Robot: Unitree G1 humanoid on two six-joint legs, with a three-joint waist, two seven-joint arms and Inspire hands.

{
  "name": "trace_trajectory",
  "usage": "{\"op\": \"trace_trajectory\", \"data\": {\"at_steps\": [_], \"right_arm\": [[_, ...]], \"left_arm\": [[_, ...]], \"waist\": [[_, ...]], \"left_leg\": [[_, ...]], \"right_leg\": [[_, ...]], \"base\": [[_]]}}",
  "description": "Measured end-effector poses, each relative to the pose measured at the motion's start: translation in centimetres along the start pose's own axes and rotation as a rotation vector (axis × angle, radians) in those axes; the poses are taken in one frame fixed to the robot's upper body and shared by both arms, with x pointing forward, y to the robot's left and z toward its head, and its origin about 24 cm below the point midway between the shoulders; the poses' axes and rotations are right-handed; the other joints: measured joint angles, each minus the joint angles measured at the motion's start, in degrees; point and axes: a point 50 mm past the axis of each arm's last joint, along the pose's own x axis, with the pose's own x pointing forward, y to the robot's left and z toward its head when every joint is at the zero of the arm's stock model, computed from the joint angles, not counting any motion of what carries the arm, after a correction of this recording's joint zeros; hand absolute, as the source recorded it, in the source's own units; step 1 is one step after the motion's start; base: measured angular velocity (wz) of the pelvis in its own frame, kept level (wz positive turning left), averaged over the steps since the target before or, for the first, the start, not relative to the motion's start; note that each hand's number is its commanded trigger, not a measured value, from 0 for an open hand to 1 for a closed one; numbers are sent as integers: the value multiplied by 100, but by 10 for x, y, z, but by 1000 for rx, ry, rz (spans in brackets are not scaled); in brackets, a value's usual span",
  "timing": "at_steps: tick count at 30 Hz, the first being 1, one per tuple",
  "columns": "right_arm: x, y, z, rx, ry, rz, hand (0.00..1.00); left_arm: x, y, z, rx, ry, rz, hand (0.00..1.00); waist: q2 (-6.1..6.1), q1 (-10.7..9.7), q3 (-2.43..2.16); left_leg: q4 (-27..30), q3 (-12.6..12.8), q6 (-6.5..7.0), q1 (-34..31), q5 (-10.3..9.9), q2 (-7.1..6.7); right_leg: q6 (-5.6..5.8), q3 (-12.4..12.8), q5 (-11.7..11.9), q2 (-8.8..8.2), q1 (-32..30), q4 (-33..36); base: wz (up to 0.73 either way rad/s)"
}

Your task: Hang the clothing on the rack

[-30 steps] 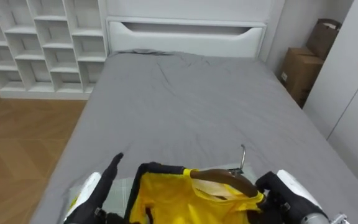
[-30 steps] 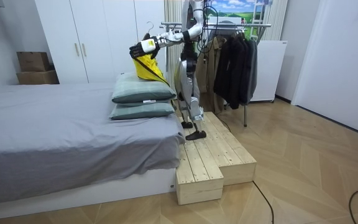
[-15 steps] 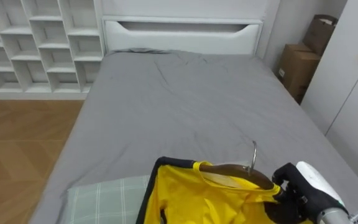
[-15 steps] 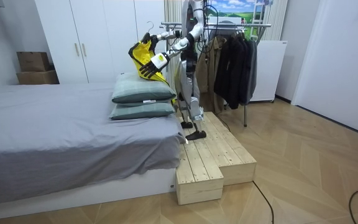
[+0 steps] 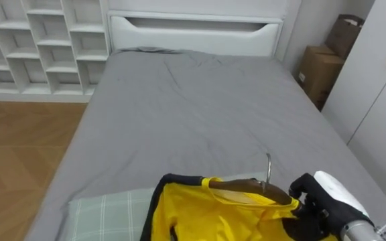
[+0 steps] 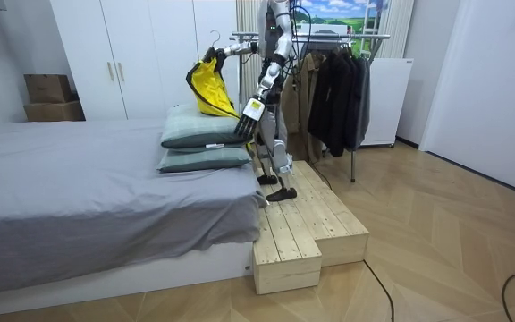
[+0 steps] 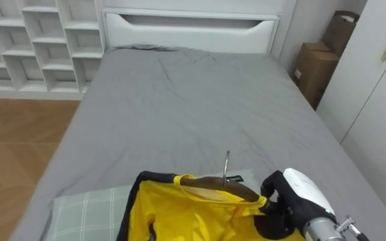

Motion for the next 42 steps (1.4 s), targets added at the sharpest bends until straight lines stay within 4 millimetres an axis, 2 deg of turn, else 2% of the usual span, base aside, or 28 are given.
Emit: {"op": "trace_trajectory", "data": {"at_steps": [5, 8, 13, 16, 18, 22, 24, 27, 29, 30, 31, 32, 33, 34, 35, 36, 37, 38, 39, 40, 41, 42], "right_arm": [[-2, -6, 10, -2, -29, 3, 100], [-4, -10, 19, -2, -68, -20, 100], [-5, -11, 24, 1, -88, -32, 100], [-5, -11, 25, 1, -88, -33, 100], [-5, -11, 25, 2, -90, -35, 100], [-6, -10, 27, 11, -97, -37, 100], [-6, -10, 26, 21, -95, -37, 100], [-7, -7, 25, 25, -90, -36, 100], [-11, -1, 20, 35, -70, -33, 100], [-12, 1, 19, 39, -66, -30, 100], [-11, 4, 19, 48, -61, -24, 100], [-11, 7, 19, 57, -59, -17, 100], [-10, 7, 20, 57, -62, -14, 100], [-9, 8, 22, 56, -71, -11, 100], [-9, 8, 23, 53, -74, -8, 100], [-10, 9, 21, 53, -64, -4, 100], [-10, 12, 18, 54, -41, 12, 100], [-8, 16, 17, 54, -32, 30, 100], [-7, 18, 18, 54, -36, 40, 100], [-4, 21, 24, 48, -55, 55, 100], [-2, 20, 27, 44, -67, 57, 100], [-1, 19, 27, 43, -71, 55, 100]], "left_arm": [[-7, -5, -38, 5, 162, -66, 0], [-10, -6, -49, 7, 221, -89, 0], [-8, -6, -43, 7, 215, -107, 0], [-6, -6, -38, 13, 206, -114, 0], [-5, -6, -34, 38, 196, -119, 0], [-3, -8, -31, 65, 195, -144, 0], [-2, -9, -27, 93, 190, -150, 0], [-1, -9, -24, 110, 182, -149, 0], [1, -8, -19, 113, 171, -145, 0], [1, -7, -17, 114, 166, -143, 0], [1, -5, -19, 113, 175, -138, 0], [1, -2, -21, 105, 184, -129, 0], [2, -2, -20, 105, 180, -126, 0], [1, -1, -22, 103, 191, -124, 0], [0, -2, -26, 103, 208, -129, 0], [0, -2, -26, 111, 210, -132, 0], [0, -3, -27, 126, 215, -136, 0], [-1, -3, -28, 140, 227, -140, 0], [-1, -2, -29, 141, 233, -139, 0], [0, -1, -28, 144, 235, -134, 0], [1, -2, -23, 138, 230, -134, 0], [2, -3, -22, 136, 227, -136, 0]], "waist": [[-52, -10, 0], [-64, -20, -8], [-70, -42, -12], [-48, -53, 0], [-47, -73, -9], [-49, -215, -15], [-40, -248, -14], [-76, -220, -6], [-117, -224, 9], [-130, -224, 11], [-148, -182, 22], [-171, -58, 18], [-175, 15, 22], [-176, 114, 48], [-97, 139, 116], [-71, 122, 116], [-38, 120, 118], [-26, 141, 106], [-28, 160, 96], [-89, 117, 88], [-48, 104, 95], [-32, 104, 102]], "left_leg": [[11, 1, 21, -13, -80, 10], [30, -2, 32, -27, -86, 5], [96, 1, 52, -55, -99, -6], [95, 65, 55, -45, -101, -5], [101, 100, 54, -113, -104, -3], [118, 169, 54, -196, -104, -1], [120, 271, 56, -212, -108, -4], [176, 670, 51, -236, -116, 23], [181, 1129, 44, -200, -144, 56], [182, 1242, 41, -200, -158, 72], [211, 1520, 33, -192, -210, 118], [223, 1909, 21, -172, -235, 151], [230, 2127, 15, -161, -242, 210], [250, 2538, 13, -169, -253, 245], [313, 2812, 7, -207, -372, 348], [320, 2945, -2, -178, -427, 355], [335, 3104, -32, -80, -494, 355], [385, 3265, -84, 6, -535, 361], [449, 3316, -111, 16, -568, 371], [624, 3334, -150, -13, -616, 417], [786, 3323, -166, -28, -620, 496], [839, 3344, -181, -33, -613, 517]], "right_leg": [[6, -93, 4, 7, 1, 0], [12, -89, 7, -5, 9, -21], [27, -65, 4, -16, 11, -22], [34, 11, 7, -16, -11, -17], [36, 71, 9, -13, -103, 8], [40, 130, 14, -3, -218, 57], [45, 218, 18, 11, -300, 85], [41, 460, 90, 77, -504, 142], [42, 703, 186, 189, -624, 84], [42, 777, 223, 231, -655, 76], [11, 755, 329, 294, -731, 62], [-105, 393, 511, 277, -832, 1], [-216, 27, 632, 268, -875, -70], [-353, -815, 859, 231, -895, -274], [-198, -1480, 721, 149, -955, -146], [-94, -1790, 505, -15, -998, 180], [-14, -2100, 96, -396, -981, 753], [21, -2202, -169, -749, -885, 1075], [56, -2215, -223, -856, -839, 1085], [40, -2187, -297, -865, -817, 1019], [-36, -2162, -265, -814, -818, 948], [-72, -2131, -242, -773, -821, 893]], "base": [[0], [0], [0], [-12], [-12], [-9], [-23], [-58], [-69], [-85], [-126], [-150], [-181], [-152], [-126], [-74], [-66], [-66], [-58], [-30], [-22], [-25]]}}
